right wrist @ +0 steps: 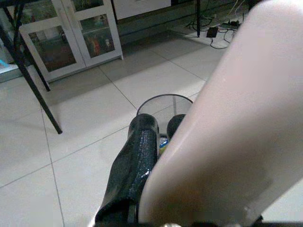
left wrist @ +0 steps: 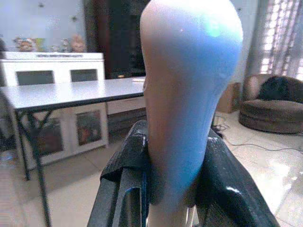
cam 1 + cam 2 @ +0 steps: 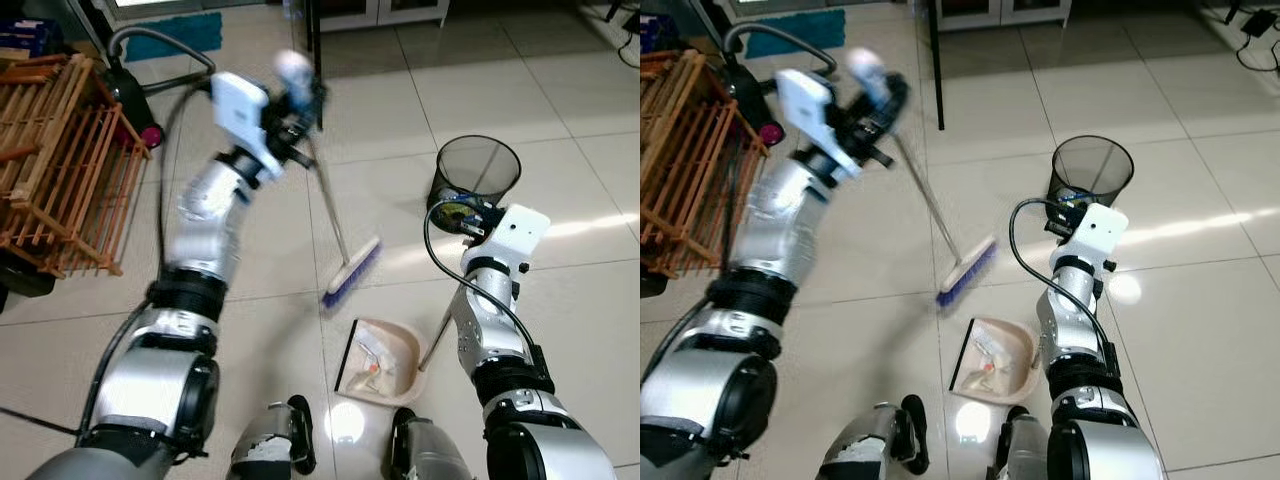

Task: Sweep floor

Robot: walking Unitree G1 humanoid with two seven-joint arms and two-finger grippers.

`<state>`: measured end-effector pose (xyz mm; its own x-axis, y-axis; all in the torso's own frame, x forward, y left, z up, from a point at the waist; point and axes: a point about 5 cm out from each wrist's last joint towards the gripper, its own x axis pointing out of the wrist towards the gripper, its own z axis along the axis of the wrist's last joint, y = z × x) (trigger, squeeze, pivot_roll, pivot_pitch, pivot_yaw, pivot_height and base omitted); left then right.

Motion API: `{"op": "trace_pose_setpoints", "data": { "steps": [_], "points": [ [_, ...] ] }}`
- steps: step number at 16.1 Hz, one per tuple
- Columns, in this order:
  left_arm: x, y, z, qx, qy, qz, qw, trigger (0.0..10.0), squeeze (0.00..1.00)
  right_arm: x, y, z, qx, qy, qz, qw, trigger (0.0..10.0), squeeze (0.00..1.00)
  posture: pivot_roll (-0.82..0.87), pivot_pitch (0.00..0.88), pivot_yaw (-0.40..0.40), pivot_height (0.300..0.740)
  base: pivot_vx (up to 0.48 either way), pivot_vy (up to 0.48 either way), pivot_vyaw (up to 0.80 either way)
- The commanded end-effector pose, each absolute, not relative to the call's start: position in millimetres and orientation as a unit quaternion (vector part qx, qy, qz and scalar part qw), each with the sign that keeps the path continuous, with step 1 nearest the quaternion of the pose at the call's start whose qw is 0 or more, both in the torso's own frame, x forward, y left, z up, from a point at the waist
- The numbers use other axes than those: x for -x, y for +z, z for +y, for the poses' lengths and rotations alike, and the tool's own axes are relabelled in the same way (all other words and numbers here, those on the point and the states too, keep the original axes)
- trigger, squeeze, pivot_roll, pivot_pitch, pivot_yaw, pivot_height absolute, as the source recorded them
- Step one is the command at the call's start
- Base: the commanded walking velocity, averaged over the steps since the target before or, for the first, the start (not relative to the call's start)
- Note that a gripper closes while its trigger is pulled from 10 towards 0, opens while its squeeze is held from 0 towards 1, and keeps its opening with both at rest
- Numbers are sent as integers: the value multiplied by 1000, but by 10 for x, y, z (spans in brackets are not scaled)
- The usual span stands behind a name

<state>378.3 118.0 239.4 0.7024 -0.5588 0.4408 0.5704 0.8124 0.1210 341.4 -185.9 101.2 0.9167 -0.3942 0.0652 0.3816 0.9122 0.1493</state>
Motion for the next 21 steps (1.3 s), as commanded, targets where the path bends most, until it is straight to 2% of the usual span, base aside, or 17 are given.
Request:
{"op": "trace_pose_setpoints", "data": {
  "steps": [1, 4, 7, 9, 11, 12, 15, 21],
  "points": [
    [-3782, 2433, 1463, -5, -247, -242, 938, 10000, 0, -3378, 914, -1854, -76, -196, -24, 977, 10000, 0, 76, 114, 86, 740, 0, 0, 0],
    [-3701, 2054, 1989, -119, -146, -163, 968, 10000, 0, -3393, 1057, -1896, -109, -201, -58, 972, 10000, 0, 70, 100, 84, 740, 0, 0, 0],
    [-3473, 1694, 2224, -122, -84, -106, 983, 10000, 0, -3322, 1236, -2005, -126, -226, -102, 961, 10000, 0, 57, 79, 75, 740, 0, 0, 0],
    [-3329, 1545, 2203, -110, -73, -91, 987, 10000, 0, -3308, 1420, -2058, -124, -220, -130, 959, 10000, 0, 51, 77, 61, 740, 0, 0, 0],
    [-3207, 1448, 2063, -97, -79, -86, 988, 10000, 0, -3331, 1752, -2005, -91, -172, -165, 967, 10000, 0, 42, 87, 47, 740, 0, 0, 0],
    [-3147, 1401, 1941, -100, -97, -86, 987, 10000, 0, -3350, 1958, -1963, -104, -149, -182, 966, 10000, 0, 34, 92, 45, 740, 0, 0, 0],
    [-3114, 1453, 1810, -91, -99, -96, 986, 10000, 0, -3342, 2389, -1999, -140, -135, -230, 953, 10000, 0, 23, 91, 46, 740, 0, 0, 0],
    [-2961, 1557, 1781, -86, -89, -104, 987, 10000, 0, -3304, 2849, -2161, -173, -143, -235, 946, 10000, 0, 44, 99, 34, 740, 90, 0, 0]
  ]
}}
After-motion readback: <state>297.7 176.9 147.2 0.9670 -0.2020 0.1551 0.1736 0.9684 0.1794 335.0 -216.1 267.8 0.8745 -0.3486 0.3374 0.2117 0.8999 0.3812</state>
